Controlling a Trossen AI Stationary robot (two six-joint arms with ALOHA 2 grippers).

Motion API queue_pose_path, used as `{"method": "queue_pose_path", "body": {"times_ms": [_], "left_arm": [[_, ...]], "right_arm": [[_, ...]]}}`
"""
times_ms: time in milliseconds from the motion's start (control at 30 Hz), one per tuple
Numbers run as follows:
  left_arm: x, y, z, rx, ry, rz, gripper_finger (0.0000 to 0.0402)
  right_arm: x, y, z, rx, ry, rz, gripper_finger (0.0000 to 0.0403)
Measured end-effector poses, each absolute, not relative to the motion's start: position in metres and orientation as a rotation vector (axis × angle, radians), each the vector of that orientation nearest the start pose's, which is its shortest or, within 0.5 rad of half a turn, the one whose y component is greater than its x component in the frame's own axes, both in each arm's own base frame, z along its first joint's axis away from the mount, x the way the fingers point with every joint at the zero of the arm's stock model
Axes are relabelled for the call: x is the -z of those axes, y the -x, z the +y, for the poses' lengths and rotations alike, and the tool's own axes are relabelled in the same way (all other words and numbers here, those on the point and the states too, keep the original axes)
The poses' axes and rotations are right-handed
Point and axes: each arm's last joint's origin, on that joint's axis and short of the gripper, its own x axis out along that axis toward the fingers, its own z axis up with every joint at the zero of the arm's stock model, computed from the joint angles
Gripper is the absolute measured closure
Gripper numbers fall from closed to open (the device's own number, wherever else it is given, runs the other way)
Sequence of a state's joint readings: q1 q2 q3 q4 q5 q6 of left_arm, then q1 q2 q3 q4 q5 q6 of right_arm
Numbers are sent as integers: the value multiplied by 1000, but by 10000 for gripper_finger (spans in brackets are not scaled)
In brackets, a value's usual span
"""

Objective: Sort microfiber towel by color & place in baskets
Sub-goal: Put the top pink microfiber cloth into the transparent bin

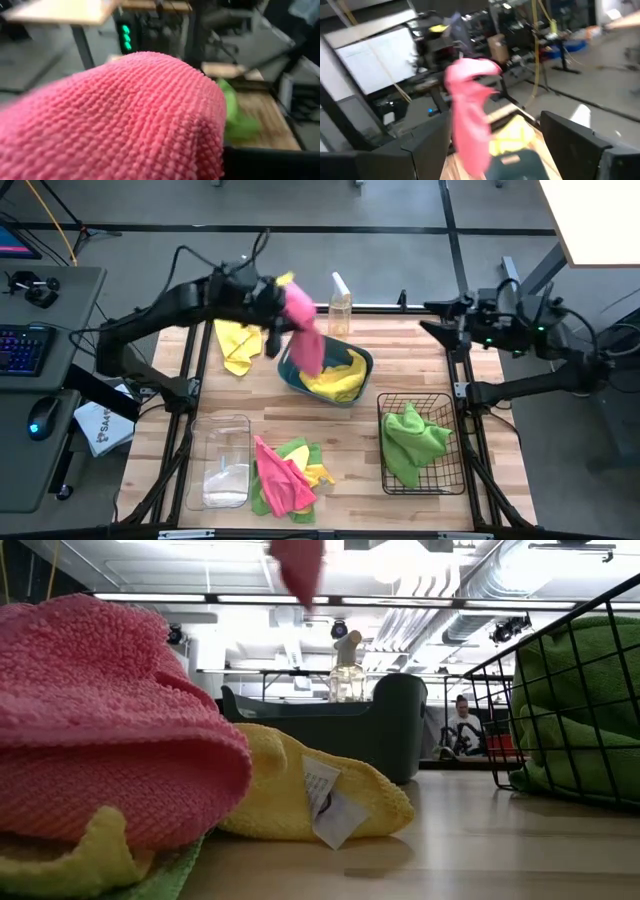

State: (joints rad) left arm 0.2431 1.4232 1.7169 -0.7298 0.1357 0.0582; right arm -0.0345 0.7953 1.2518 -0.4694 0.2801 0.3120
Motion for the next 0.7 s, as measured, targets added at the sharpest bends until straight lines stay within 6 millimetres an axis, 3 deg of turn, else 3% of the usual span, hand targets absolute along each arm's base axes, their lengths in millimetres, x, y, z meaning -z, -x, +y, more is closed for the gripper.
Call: {"method": "queue_pose_path", "body": {"times_ms": [167, 300, 533, 700], "left_arm": [[-429, -249, 25, -6, 168, 504, 401], [-406, -219, -6, 3, 360, 551, 401], [-407, -165, -49, 176, 557, 595, 401], [-396, -137, -75, 294, 537, 810, 401]], "right_arm": [[-444, -103, -13, 397, -331, 37, 100], [-440, -101, -14, 412, -324, 68, 100], [-424, -124, -14, 430, -418, 110, 100], [-412, -147, -14, 451, -521, 159, 100]]}}
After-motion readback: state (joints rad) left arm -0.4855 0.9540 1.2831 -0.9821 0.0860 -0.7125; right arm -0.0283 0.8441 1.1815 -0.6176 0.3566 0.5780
